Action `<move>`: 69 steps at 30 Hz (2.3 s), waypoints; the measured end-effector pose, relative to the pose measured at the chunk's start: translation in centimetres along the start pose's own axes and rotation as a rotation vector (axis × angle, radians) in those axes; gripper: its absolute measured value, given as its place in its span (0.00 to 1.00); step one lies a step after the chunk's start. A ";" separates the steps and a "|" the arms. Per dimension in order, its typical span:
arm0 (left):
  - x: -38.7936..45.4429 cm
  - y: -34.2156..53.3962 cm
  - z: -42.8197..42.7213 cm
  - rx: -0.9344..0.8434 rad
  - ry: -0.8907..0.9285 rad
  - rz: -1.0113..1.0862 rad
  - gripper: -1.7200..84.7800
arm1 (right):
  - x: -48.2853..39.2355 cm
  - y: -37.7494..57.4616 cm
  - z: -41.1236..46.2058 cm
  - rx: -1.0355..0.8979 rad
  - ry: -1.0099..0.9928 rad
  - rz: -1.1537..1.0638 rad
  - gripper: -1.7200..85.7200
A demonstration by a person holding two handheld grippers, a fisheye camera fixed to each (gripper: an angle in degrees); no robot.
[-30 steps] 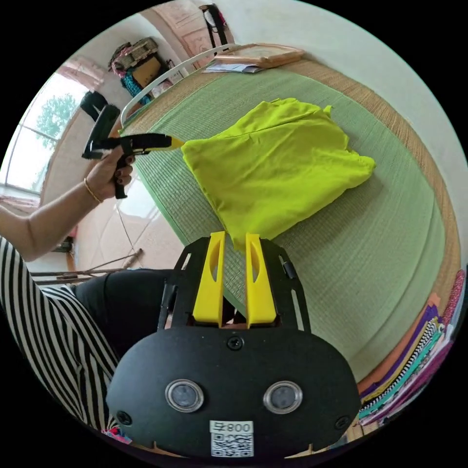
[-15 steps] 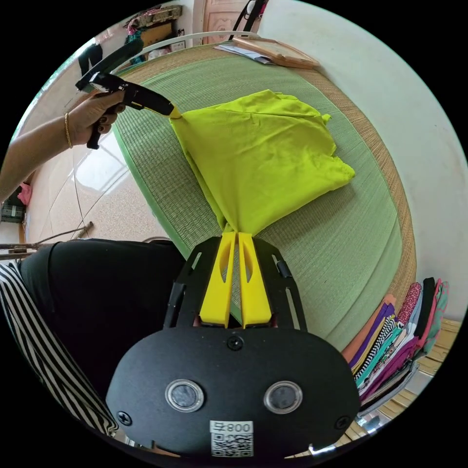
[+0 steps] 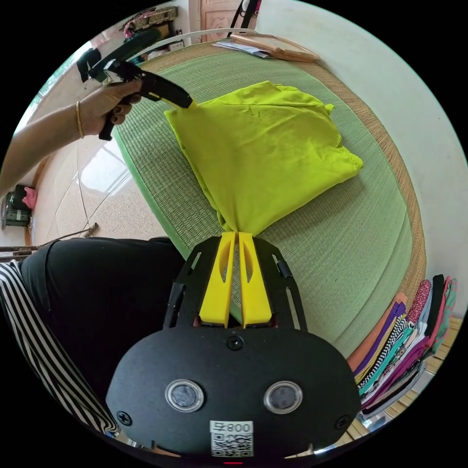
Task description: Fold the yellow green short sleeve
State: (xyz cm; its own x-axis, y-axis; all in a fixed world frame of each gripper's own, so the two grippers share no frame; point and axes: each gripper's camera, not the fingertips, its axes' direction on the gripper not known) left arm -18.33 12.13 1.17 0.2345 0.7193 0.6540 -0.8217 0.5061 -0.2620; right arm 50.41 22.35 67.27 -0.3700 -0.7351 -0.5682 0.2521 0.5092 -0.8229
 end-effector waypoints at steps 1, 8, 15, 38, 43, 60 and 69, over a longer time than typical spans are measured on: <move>0.2 0.3 0.3 0.023 0.017 -0.003 0.02 | 0.2 0.3 -0.1 0.004 -0.006 0.008 0.03; 4.6 2.4 0.9 0.068 0.020 0.027 0.03 | 1.0 1.8 -0.7 -0.007 -0.010 0.016 0.03; 13.4 5.6 4.7 0.007 0.037 0.277 0.05 | 2.7 3.7 -1.7 -0.011 -0.026 0.022 0.03; 29.0 9.6 20.5 -0.260 -0.232 0.771 0.09 | 20.6 14.2 -6.8 0.105 -0.566 0.367 0.09; 28.6 9.9 21.1 -0.250 -0.251 0.722 0.05 | 26.2 19.2 -7.3 0.168 -0.756 0.527 0.11; 24.2 11.1 17.8 -0.147 -0.172 0.655 0.03 | 36.5 24.0 -7.9 0.276 -1.217 0.766 0.14; 18.5 10.6 15.5 -0.139 -0.091 0.577 0.04 | 38.3 25.4 -9.9 0.319 -1.335 0.788 0.06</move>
State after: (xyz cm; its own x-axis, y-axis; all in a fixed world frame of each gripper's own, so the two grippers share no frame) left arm -30.76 23.41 21.45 -0.2795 0.8559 0.4351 -0.7259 0.1083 -0.6792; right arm 33.81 11.51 24.62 0.9163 -0.2789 -0.2873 0.2269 0.9529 -0.2013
